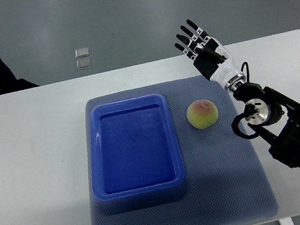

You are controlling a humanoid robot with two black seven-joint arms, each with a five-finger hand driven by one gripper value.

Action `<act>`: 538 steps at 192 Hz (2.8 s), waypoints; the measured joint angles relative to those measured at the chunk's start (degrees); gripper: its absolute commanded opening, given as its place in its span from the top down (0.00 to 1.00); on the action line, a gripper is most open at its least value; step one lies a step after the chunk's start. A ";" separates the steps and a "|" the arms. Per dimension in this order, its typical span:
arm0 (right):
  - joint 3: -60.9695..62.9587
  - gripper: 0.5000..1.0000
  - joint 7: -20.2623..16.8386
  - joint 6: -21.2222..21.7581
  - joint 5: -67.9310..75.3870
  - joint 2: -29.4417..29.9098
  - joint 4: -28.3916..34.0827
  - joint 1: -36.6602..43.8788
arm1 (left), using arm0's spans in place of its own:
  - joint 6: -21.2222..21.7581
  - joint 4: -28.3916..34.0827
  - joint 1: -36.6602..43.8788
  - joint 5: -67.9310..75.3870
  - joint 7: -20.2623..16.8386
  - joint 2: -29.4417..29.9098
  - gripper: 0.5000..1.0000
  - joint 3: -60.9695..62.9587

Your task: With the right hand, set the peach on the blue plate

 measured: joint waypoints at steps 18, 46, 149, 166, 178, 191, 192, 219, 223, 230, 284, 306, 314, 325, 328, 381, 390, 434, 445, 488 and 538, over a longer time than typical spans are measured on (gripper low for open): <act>-4.30 0.14 -0.08 0.30 -9.25 -2.64 0.08 2.37 | 0.00 0.00 -0.01 0.00 0.00 0.00 0.00 0.00; -15.19 0.14 -0.15 1.96 -20.77 -9.34 0.25 8.34 | -0.07 -0.06 0.00 0.05 0.00 0.00 0.00 0.00; -73.17 0.14 -5.99 19.30 -27.57 -19.67 3.13 50.64 | -0.10 -0.25 -0.35 0.25 0.01 0.00 0.00 -0.06; -76.50 0.14 -7.53 20.55 -27.57 -19.45 4.61 52.76 | -0.10 -0.24 -0.36 0.24 0.00 0.00 0.00 -0.09; -77.56 0.14 -7.83 20.51 -27.55 -19.32 5.04 53.17 | -0.10 -0.20 -0.36 0.22 0.00 0.00 0.00 -0.10; -78.04 0.14 -7.98 20.28 -27.56 -19.20 5.21 53.18 | -0.10 -0.18 -0.36 0.19 0.00 0.00 0.00 -0.10; -78.06 0.14 -7.99 20.24 -27.56 -19.19 5.22 53.18 | -0.10 -0.18 -0.36 0.18 0.00 0.00 0.00 -0.10; -79.22 0.14 -8.07 18.06 -27.69 -18.72 5.26 52.18 | -0.10 -0.17 -0.36 0.14 0.00 0.00 0.00 -0.06; -79.53 0.14 -8.07 17.63 -27.72 -18.58 5.26 51.97 | -0.10 -0.17 -0.36 0.13 0.00 0.00 0.00 -0.04; -80.22 0.14 -8.05 16.33 -27.90 -18.21 5.26 51.60 | -0.10 -0.16 -0.35 0.13 0.00 0.00 0.00 -0.02; -82.56 0.14 -7.78 10.21 -30.19 -16.19 5.26 48.24 | -0.07 -0.03 -0.35 0.07 0.00 0.00 0.00 0.00; -82.58 0.15 -7.68 8.98 -30.51 -16.17 5.24 47.00 | -0.07 0.00 -0.37 0.06 0.00 0.00 0.00 -0.02; -82.58 0.16 -7.61 8.48 -30.54 -16.17 5.23 46.67 | -0.08 -0.01 -0.36 0.06 0.00 0.00 0.00 -0.05; -82.58 0.17 -7.41 7.27 -30.59 -16.15 5.22 46.07 | -0.08 -0.04 -0.36 0.06 0.00 0.00 0.00 -0.05; -82.58 0.17 -7.39 6.93 -30.60 -16.13 5.22 45.93 | -0.08 -0.05 -0.35 0.06 0.00 0.00 0.00 -0.05; -82.65 0.99 -7.12 -0.02 -32.09 -14.93 4.65 43.64 | -0.08 -0.06 -0.36 0.06 0.00 0.00 0.00 -0.02; -82.66 1.00 -7.12 -0.39 -32.78 -14.82 4.60 43.40 | -0.08 -0.04 -0.35 0.06 0.00 0.00 0.00 -0.01; -82.30 1.00 -7.34 -0.39 -33.92 -15.88 4.70 44.54 | -0.10 0.01 -0.35 0.06 0.00 0.00 0.00 0.00; -81.98 1.00 -7.34 0.00 -33.61 -16.64 5.40 46.72 | -0.10 0.01 -0.36 0.06 0.00 0.00 0.00 0.00; -81.24 1.00 -7.21 7.48 -31.55 -23.48 13.69 62.03 | -0.10 0.21 -0.35 0.06 0.00 0.00 0.00 -0.05; -81.23 1.00 -7.53 11.80 -30.47 -27.99 20.06 72.39 | -0.11 -0.14 -0.36 0.09 0.00 0.00 0.00 -0.01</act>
